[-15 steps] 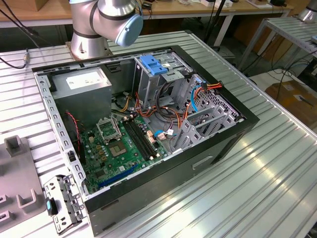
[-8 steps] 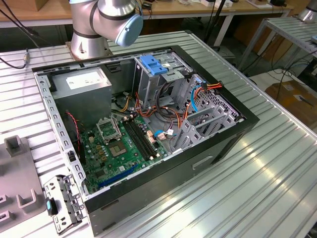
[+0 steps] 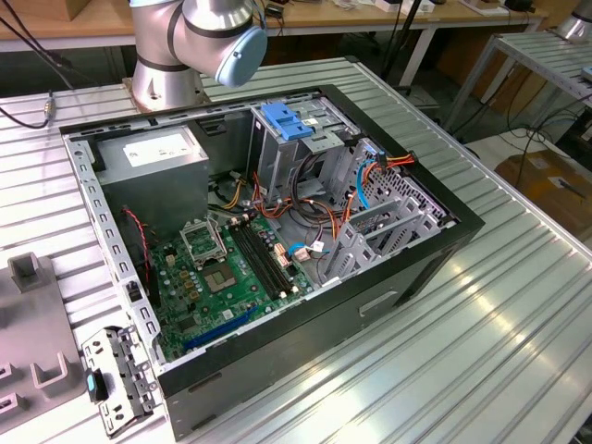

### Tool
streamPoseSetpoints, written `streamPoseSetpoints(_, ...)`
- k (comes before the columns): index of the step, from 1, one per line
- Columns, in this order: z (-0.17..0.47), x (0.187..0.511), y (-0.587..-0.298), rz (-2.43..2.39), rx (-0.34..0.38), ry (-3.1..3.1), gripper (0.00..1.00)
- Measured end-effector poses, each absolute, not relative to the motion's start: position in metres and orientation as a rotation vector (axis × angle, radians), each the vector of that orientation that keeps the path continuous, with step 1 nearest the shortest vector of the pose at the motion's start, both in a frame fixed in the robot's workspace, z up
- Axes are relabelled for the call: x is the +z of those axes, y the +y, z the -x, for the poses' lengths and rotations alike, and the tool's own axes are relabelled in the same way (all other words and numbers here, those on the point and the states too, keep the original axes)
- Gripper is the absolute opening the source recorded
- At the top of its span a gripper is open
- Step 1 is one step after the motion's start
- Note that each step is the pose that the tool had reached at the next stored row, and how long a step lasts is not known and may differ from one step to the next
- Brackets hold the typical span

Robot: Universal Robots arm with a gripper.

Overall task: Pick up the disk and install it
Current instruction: 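Pick up the disk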

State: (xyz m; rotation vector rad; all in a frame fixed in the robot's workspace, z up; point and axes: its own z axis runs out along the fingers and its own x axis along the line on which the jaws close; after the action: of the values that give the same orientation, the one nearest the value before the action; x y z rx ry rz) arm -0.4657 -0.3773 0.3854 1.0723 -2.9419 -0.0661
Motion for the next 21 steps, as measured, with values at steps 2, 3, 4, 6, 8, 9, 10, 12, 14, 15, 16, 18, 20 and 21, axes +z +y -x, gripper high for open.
streamPoseSetpoints(2,0.4657,0.3854,-0.3773,-1.144,-0.066,-2.914,0.11)
streamPoseSetpoints(3,0.4657,0.3854,-0.3773,-1.172,-0.065,-2.902,0.11)
streamPoseSetpoints(4,0.4657,0.3854,-0.3773,-1.192,-0.065,-2.894,0.11)
streamPoseSetpoints(6,0.4657,0.3854,-0.3772,-1.236,-0.065,-2.875,0.11)
streamPoseSetpoints(8,0.4657,0.3854,-0.3772,-1.274,-0.065,-2.857,0.11)
streamPoseSetpoints(9,0.4657,0.3854,-0.3772,-1.297,-0.065,-2.846,0.11)
streamPoseSetpoints(10,0.4657,0.3854,-0.3773,-1.319,-0.064,-2.836,0.11)
streamPoseSetpoints(12,0.4657,0.3854,-0.3773,-1.382,-0.064,-2.805,0.11)
streamPoseSetpoints(14,0.4657,0.3853,-0.3773,-1.448,-0.063,-2.77,0.11)
streamPoseSetpoints(15,0.4657,0.3853,-0.3773,-1.473,-0.063,-2.757,0.11)
streamPoseSetpoints(16,0.4657,0.3854,-0.3773,-1.499,-0.063,-2.742,0.11)
streamPoseSetpoints(18,0.4657,0.3853,-0.3773,-1.557,-0.062,-2.709,0.11)
streamPoseSetpoints(20,0.4657,0.3854,-0.3773,-1.603,-0.062,-2.681,0.11)
streamPoseSetpoints(21,0.4657,0.3853,-0.3772,-1.626,-0.062,-2.667,0.11)
